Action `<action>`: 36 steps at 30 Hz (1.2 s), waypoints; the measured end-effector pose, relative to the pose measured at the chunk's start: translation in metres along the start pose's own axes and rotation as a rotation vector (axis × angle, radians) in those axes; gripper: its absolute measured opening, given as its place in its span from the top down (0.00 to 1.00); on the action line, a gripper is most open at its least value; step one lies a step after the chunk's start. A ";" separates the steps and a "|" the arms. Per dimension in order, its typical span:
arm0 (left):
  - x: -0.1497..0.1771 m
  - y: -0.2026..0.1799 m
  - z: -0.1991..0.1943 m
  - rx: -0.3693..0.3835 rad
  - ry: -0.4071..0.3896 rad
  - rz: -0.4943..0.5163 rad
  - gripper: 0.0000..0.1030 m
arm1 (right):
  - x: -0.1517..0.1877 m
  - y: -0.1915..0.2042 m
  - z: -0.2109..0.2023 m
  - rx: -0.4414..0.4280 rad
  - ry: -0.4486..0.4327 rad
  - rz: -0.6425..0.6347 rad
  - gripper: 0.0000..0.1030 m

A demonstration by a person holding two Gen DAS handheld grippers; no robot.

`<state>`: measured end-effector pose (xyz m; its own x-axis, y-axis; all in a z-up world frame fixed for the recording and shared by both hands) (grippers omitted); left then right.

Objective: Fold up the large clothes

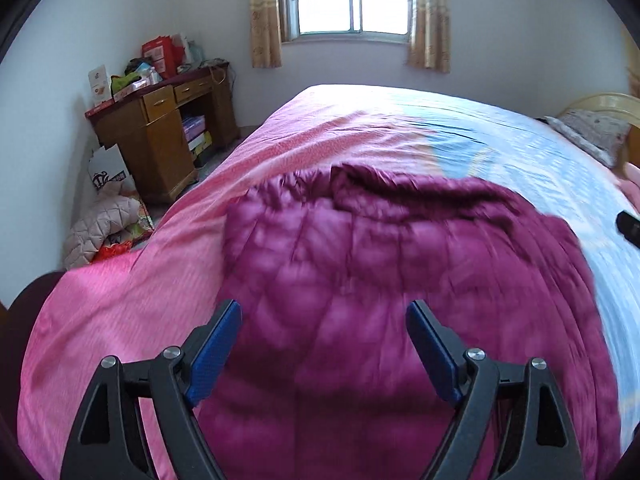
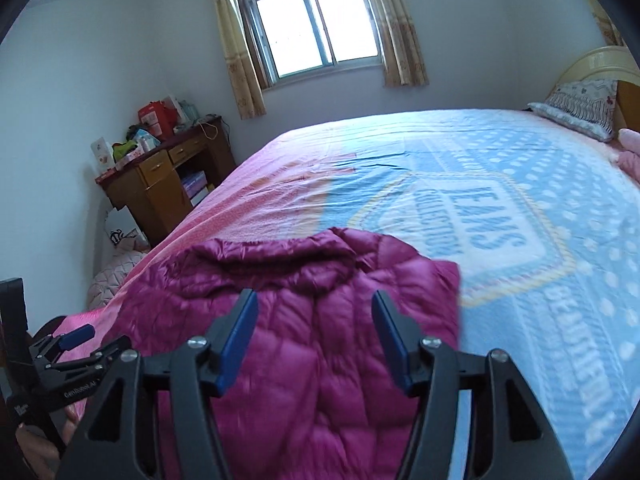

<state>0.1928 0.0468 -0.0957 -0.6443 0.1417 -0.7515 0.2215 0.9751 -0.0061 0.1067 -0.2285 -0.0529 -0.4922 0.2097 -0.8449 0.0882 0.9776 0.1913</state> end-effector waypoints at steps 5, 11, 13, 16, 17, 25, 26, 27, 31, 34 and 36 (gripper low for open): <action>0.055 0.011 -0.049 0.015 -0.019 0.017 0.18 | 0.036 -0.021 -0.068 0.002 -0.021 -0.003 0.40; 0.107 0.031 -0.084 0.066 -0.019 -0.059 0.18 | 0.085 -0.056 -0.130 -0.005 0.046 0.001 0.40; 0.120 0.035 -0.087 0.068 0.001 -0.080 0.18 | 0.102 -0.066 -0.142 0.010 0.087 -0.005 0.40; 0.134 0.035 -0.092 0.047 0.012 -0.073 0.18 | 0.139 -0.075 -0.151 0.004 0.165 0.011 0.40; 0.138 0.036 -0.095 0.040 0.010 -0.068 0.18 | 0.152 -0.077 -0.148 -0.004 0.199 0.021 0.40; 0.151 0.039 -0.111 -0.009 0.012 -0.050 0.18 | 0.222 -0.058 -0.121 -0.104 0.372 0.082 0.36; 0.150 0.041 -0.116 -0.005 -0.004 -0.052 0.18 | 0.224 -0.052 -0.118 -0.115 0.384 0.052 0.36; 0.150 0.043 -0.121 -0.002 -0.020 -0.056 0.18 | 0.225 -0.045 -0.117 -0.116 0.400 0.017 0.36; 0.145 0.055 -0.133 0.018 -0.069 -0.091 0.18 | 0.229 -0.039 -0.105 -0.159 0.479 0.020 0.80; 0.143 0.064 -0.133 0.001 -0.070 -0.096 0.18 | 0.227 -0.037 -0.104 -0.202 0.518 0.049 0.87; 0.140 0.071 -0.130 -0.031 -0.069 -0.079 0.18 | 0.215 -0.031 -0.109 -0.251 0.514 0.057 0.88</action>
Point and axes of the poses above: each gripper's, at about its wrist camera, not at the fingertips, and z roughly the way its jaws point, y to its left, x to its underside, the point moved 5 cm from there along z, roughly the way its jaws point, and after that the axes turned 3 degrees about x, right-handed, at the moved point
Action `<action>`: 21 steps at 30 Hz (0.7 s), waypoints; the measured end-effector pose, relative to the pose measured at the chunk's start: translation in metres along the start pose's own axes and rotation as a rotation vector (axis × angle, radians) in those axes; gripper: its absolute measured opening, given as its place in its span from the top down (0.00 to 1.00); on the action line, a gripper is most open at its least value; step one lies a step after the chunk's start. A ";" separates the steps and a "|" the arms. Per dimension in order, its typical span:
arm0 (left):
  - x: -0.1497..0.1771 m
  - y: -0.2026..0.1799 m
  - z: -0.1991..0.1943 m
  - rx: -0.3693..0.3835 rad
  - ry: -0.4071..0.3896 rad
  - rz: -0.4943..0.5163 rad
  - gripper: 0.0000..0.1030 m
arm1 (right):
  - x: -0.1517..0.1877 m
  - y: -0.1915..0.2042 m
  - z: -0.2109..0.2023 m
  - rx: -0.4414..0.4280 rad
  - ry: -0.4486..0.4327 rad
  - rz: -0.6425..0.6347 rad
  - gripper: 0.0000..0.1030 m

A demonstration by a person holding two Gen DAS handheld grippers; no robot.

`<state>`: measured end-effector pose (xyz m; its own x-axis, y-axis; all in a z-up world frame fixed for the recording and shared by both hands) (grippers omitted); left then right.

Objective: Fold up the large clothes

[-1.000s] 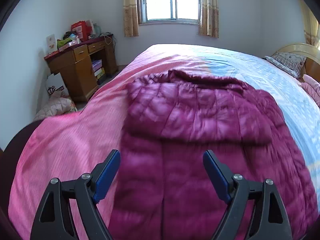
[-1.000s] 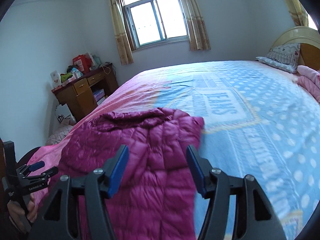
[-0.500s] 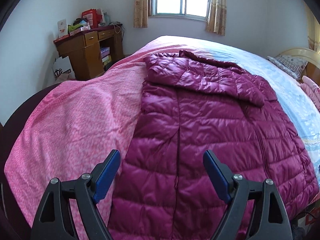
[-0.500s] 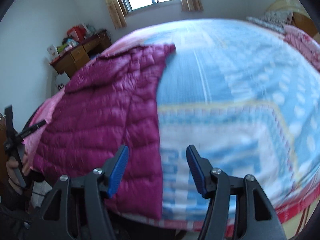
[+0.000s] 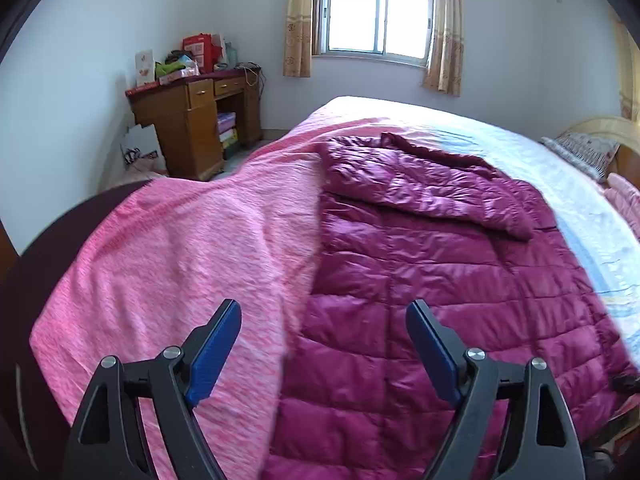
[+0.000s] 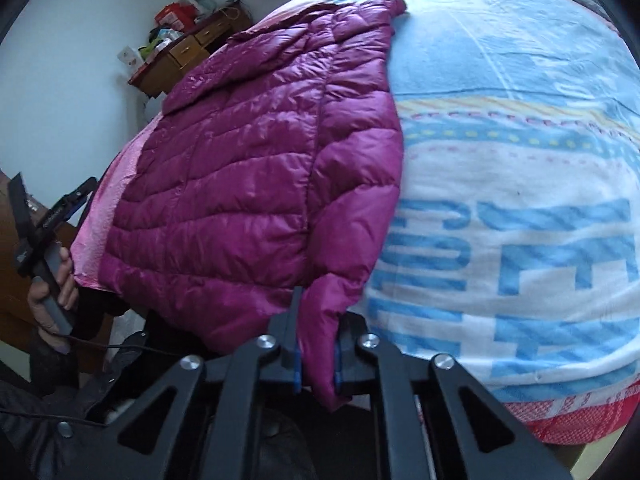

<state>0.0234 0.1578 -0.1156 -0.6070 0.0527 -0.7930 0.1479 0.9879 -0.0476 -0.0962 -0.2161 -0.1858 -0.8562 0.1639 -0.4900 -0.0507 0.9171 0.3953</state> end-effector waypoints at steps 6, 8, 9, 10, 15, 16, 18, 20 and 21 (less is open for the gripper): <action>-0.015 0.034 0.009 -0.063 -0.010 -0.041 0.18 | -0.065 0.029 -0.047 -0.201 -0.144 0.011 0.89; -0.022 0.049 0.011 -0.090 -0.017 -0.062 0.18 | -0.091 0.030 -0.054 -0.204 -0.194 0.019 0.89; -0.025 0.056 0.012 -0.106 -0.022 -0.066 0.18 | -0.106 0.029 -0.054 -0.186 -0.218 0.020 0.89; -0.027 0.061 0.012 -0.117 -0.026 -0.069 0.18 | -0.122 0.028 -0.051 -0.172 -0.241 0.031 0.89; -0.037 0.100 0.012 -0.176 -0.045 -0.120 0.18 | -0.187 0.009 -0.021 -0.137 -0.287 0.146 0.89; -0.038 0.108 0.011 -0.181 -0.048 -0.137 0.18 | -0.197 0.003 -0.011 -0.117 -0.290 0.168 0.89; -0.039 0.122 0.013 -0.177 -0.049 -0.181 0.18 | -0.216 -0.011 0.005 -0.094 -0.284 0.216 0.89; -0.039 0.127 0.016 -0.155 -0.045 -0.195 0.18 | -0.230 -0.026 0.028 -0.061 -0.270 0.261 0.89; -0.039 0.126 0.018 -0.143 -0.042 -0.192 0.18 | -0.234 -0.031 0.037 -0.046 -0.263 0.276 0.89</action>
Point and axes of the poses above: each gripper's, at about its wrist camera, not at the fingertips, and z roughly the way its jaws point, y to its left, x to its underside, the point moved 5 cm from there along z, roughly the way its jaws point, and after that the axes turned 3 degrees about x, right-handed, at the moved point
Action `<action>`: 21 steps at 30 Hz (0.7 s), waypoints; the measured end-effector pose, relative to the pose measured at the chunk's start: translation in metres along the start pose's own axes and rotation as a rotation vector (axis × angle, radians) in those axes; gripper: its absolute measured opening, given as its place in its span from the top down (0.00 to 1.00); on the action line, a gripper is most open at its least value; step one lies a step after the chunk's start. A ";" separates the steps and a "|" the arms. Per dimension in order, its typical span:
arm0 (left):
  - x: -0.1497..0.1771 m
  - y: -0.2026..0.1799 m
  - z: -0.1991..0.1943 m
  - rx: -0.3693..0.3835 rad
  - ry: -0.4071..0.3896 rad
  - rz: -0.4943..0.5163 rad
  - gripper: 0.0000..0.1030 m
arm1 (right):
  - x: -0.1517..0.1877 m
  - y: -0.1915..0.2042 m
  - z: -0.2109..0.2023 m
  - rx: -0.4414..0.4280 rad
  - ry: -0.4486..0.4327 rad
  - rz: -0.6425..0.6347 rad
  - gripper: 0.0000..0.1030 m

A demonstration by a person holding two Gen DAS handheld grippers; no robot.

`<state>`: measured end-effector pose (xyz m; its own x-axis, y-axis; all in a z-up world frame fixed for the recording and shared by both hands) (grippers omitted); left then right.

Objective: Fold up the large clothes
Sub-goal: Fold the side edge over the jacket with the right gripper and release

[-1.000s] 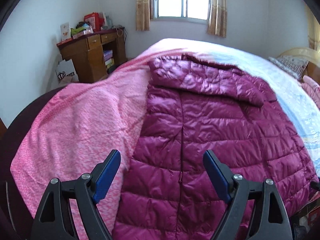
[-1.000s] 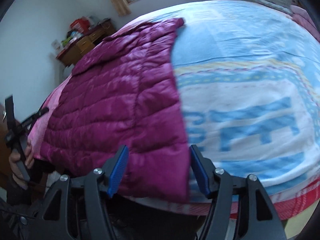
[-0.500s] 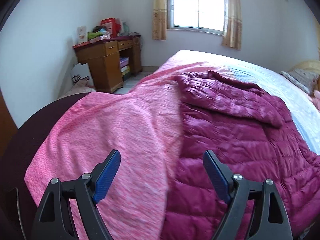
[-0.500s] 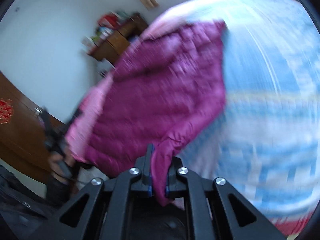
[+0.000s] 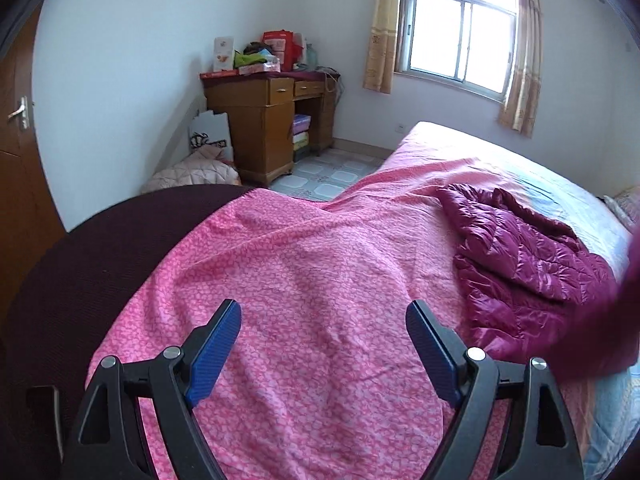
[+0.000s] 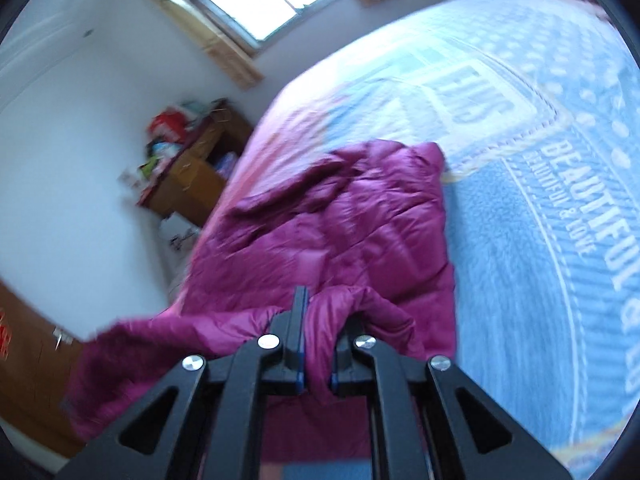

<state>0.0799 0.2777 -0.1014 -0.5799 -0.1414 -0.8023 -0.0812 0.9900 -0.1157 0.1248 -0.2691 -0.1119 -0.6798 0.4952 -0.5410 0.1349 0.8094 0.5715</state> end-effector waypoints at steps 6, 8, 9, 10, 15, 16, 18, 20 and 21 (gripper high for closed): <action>-0.009 -0.034 0.018 0.136 0.032 0.018 0.18 | -0.008 -0.018 0.040 0.048 0.026 0.039 0.89; -0.019 -0.056 0.031 0.194 0.042 0.024 0.18 | -0.013 -0.020 0.045 0.033 0.019 0.038 0.86; -0.022 -0.062 0.035 0.213 0.048 0.025 0.18 | -0.014 -0.020 0.045 0.025 0.016 0.032 0.86; -0.028 -0.075 0.046 0.253 0.067 0.028 0.18 | -0.016 -0.020 0.044 0.013 0.019 0.028 0.85; -0.038 -0.110 0.087 0.268 0.139 0.049 0.18 | -0.026 -0.018 0.009 -0.113 -0.071 0.033 0.51; -0.039 -0.113 0.092 0.271 0.147 0.044 0.18 | -0.026 -0.017 0.000 -0.112 -0.097 0.022 0.26; -0.040 -0.117 0.107 0.275 0.173 0.029 0.18 | -0.023 -0.015 -0.022 -0.068 -0.192 -0.034 0.01; -0.038 -0.123 0.123 0.268 0.211 0.019 0.18 | -0.020 -0.011 -0.032 -0.010 -0.228 -0.137 0.01; -0.037 -0.125 0.126 0.268 0.224 0.018 0.18 | -0.019 -0.009 -0.031 0.022 -0.225 -0.181 0.01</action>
Point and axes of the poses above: each gripper's, at about its wrist camera, not at the fingertips, and z roughly the way its jaws point, y to its left, x to its underside, the point moved 5 cm from there along z, roughly the way its jaws point, and after that the axes turned 3 degrees about x, right-handed, at the moved point
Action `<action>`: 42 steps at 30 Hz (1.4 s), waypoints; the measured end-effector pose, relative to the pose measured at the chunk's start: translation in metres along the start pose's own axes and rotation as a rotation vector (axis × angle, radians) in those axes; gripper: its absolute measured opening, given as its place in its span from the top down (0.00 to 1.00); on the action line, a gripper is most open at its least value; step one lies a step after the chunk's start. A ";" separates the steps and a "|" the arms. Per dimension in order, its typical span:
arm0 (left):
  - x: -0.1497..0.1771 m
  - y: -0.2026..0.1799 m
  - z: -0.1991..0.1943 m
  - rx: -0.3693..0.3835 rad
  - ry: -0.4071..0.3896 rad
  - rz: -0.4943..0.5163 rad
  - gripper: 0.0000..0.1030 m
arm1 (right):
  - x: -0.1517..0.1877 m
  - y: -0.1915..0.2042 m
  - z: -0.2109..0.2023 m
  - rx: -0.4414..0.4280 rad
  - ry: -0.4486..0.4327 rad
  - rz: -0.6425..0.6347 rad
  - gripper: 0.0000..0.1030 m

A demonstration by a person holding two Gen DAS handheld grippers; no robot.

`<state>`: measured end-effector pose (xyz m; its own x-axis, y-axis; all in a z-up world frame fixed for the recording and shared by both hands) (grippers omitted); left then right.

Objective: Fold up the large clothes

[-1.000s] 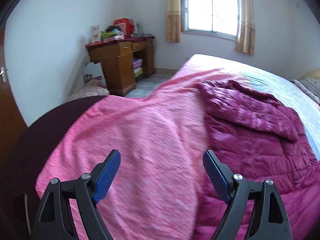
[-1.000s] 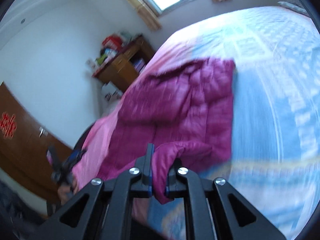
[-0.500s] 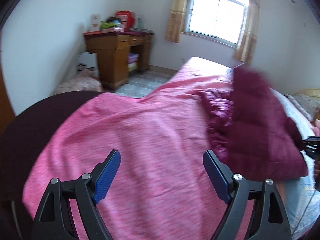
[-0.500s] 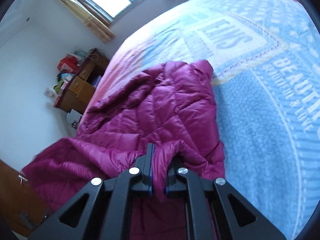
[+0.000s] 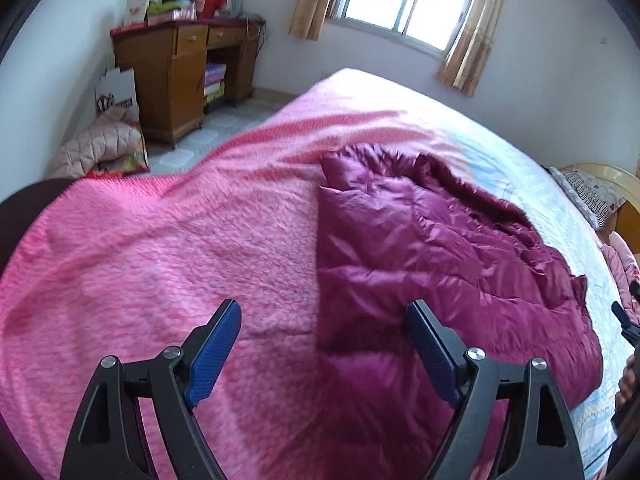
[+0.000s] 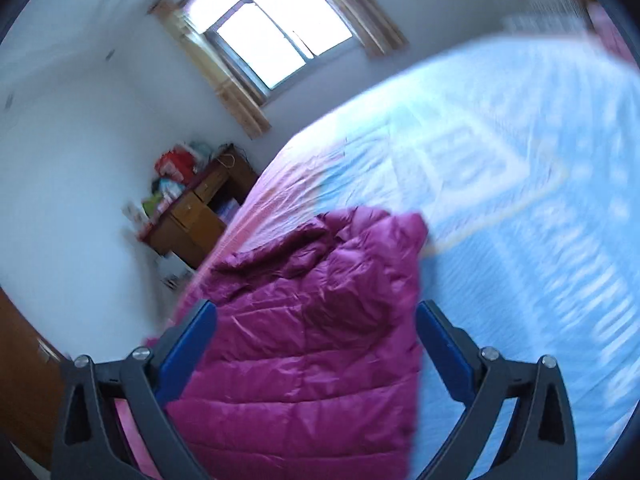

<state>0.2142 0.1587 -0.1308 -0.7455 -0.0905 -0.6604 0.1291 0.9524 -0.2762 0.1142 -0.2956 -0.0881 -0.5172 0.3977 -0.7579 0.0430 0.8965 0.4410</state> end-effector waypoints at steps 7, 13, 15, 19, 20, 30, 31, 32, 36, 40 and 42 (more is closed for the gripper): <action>0.002 -0.012 0.020 0.054 0.068 -0.009 0.18 | 0.016 -0.005 0.057 0.115 0.143 -0.113 0.09; 0.004 -0.015 0.034 0.143 0.102 -0.074 0.18 | 0.038 0.007 0.082 0.204 0.217 -0.281 0.69; 0.006 -0.014 0.031 0.145 0.054 -0.087 0.19 | 0.040 0.009 0.074 0.208 0.199 -0.273 0.83; 0.005 -0.025 0.015 0.160 -0.015 -0.029 0.67 | 0.042 0.020 0.047 0.251 0.097 -0.296 0.88; 0.006 -0.029 0.010 0.140 -0.040 -0.009 0.77 | 0.043 0.023 0.040 0.257 0.075 -0.297 0.88; -0.012 -0.063 -0.050 0.066 -0.205 0.135 0.91 | 0.007 0.060 -0.015 0.244 -0.103 -0.341 0.89; -0.026 -0.065 -0.051 0.074 -0.217 0.128 0.91 | -0.002 0.063 -0.012 0.243 -0.112 -0.350 0.89; -0.036 -0.067 -0.050 0.072 -0.223 0.127 0.91 | -0.011 0.066 -0.008 0.248 -0.122 -0.360 0.89; -0.093 -0.079 -0.030 0.026 -0.247 0.111 0.91 | -0.051 0.069 0.019 0.274 -0.144 -0.372 0.90; -0.132 -0.085 0.007 -0.019 -0.256 0.092 0.91 | -0.086 0.064 0.064 0.372 -0.161 -0.403 0.90; -0.145 -0.086 0.030 -0.046 -0.251 0.075 0.91 | -0.094 0.055 0.091 0.423 -0.150 -0.414 0.90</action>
<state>0.3308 0.0809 -0.0327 -0.5483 -0.0827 -0.8322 0.1443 0.9708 -0.1916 0.2432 -0.2659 -0.0367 -0.4384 -0.0050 -0.8988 0.2157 0.9702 -0.1106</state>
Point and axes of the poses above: each gripper's, at about its wrist camera, not at the fingertips, and z roughly the way its jaws point, y to its left, x to its underside, the point moved 5 cm from there along z, roughly the way its jaws point, and after that the axes turned 3 degrees about x, right-handed, at the moved point
